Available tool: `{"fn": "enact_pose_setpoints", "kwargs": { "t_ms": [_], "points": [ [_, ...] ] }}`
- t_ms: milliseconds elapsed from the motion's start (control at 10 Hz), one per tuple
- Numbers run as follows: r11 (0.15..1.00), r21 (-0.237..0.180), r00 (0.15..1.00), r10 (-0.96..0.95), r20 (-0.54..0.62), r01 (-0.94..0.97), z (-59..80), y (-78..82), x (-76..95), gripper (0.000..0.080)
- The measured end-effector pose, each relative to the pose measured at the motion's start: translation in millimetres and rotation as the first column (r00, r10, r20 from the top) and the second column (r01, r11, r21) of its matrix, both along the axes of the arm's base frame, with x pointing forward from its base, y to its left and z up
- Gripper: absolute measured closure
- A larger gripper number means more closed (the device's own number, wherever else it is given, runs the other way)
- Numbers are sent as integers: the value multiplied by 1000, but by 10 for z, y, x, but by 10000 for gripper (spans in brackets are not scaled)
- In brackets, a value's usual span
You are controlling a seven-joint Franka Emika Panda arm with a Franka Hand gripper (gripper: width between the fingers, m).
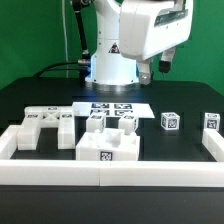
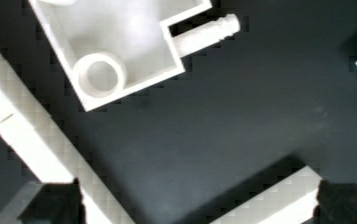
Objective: Assemble chair
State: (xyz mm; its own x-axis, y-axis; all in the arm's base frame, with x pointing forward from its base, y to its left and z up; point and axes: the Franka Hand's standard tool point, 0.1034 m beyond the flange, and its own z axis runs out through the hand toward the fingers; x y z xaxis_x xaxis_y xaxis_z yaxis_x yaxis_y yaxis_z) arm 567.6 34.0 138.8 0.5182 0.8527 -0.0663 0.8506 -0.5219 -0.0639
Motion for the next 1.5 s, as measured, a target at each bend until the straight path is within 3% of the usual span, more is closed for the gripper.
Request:
{"fn": "enact_pose_setpoints", "kwargs": {
  "t_ms": [600,900,1100,1500],
  "points": [
    [1000,0,1000,-10,-9,10,-16,-25,1,150],
    [999,0,998,-55,-13,55,-195,-245,38,150],
    [986,-4,986,-166,-14,166,-296,-353,66,150],
    [907,-30,907,-421,-4,421,-299,-321,64,150]
  ]
}}
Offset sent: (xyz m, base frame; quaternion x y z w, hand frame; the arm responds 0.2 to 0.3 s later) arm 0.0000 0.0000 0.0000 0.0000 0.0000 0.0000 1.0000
